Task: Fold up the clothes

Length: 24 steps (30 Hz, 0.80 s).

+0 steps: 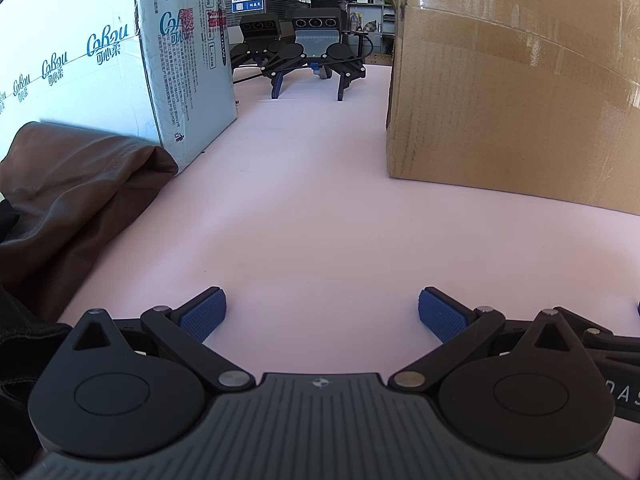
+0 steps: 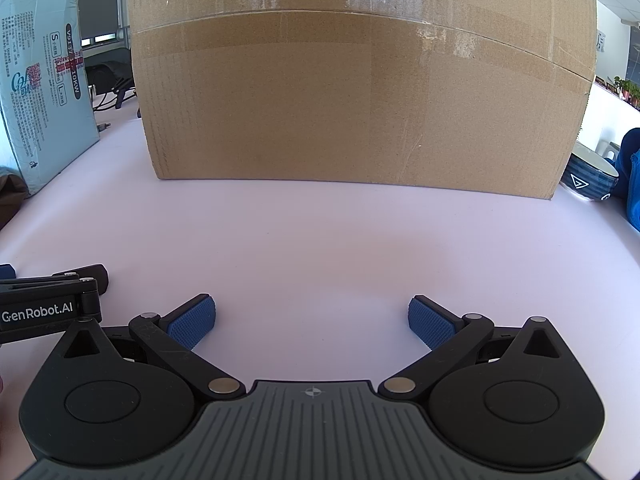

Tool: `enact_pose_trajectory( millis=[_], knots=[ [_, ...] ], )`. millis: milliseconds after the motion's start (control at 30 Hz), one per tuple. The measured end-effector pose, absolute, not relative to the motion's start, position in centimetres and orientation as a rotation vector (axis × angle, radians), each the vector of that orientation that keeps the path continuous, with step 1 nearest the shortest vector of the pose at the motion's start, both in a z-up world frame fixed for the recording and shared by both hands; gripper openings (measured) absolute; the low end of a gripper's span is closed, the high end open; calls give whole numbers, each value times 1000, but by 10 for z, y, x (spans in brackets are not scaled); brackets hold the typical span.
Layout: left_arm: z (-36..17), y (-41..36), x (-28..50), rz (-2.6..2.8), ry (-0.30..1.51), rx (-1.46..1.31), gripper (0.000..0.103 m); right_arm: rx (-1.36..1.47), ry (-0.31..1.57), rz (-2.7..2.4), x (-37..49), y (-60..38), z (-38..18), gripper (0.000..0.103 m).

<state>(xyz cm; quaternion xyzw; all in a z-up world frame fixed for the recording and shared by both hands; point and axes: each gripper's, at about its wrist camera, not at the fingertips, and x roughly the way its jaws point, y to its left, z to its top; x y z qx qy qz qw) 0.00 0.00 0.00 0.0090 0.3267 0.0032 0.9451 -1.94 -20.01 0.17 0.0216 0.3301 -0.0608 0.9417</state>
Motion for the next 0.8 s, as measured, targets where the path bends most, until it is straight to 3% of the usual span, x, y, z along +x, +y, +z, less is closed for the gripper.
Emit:
enact_pose_trajectory(
  millis=[800],
  knots=[
    [-1,-1,-10,48,662,7,103,46,674,-125,-21,-202,1,103]
  ],
)
